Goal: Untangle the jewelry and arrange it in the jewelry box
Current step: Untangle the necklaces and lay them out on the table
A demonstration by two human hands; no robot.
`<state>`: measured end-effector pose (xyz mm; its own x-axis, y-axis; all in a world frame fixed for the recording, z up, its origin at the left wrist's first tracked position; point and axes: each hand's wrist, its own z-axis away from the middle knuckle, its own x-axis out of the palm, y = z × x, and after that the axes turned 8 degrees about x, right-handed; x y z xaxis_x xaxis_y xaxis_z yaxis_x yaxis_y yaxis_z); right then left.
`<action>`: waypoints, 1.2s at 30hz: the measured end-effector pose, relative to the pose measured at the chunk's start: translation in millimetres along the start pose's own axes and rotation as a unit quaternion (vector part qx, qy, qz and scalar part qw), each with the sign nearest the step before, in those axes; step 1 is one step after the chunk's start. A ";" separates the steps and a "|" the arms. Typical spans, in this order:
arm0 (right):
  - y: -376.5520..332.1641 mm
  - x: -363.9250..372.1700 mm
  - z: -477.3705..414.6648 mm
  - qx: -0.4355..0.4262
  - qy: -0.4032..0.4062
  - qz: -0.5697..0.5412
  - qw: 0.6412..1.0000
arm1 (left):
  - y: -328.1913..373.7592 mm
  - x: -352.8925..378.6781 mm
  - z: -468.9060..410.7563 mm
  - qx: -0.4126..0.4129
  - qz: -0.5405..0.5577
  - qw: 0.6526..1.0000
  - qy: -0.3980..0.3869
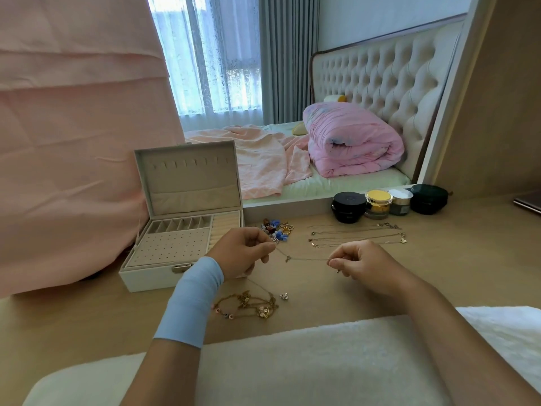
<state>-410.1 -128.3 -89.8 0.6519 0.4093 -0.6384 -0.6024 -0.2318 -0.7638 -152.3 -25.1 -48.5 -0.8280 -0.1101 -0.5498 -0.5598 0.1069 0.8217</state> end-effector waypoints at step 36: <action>-32.1 33.1 15.5 -0.012 -0.063 -0.126 0.990 | 7.2 14.1 -3.5 -0.002 -0.129 0.984 -0.122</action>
<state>-376.3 -93.6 -84.9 0.7164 0.5636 -0.4114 -0.4156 -0.1289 -0.9004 -167.8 -29.3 -49.8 -0.6410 0.1077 -0.7599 -0.7531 0.1025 0.6498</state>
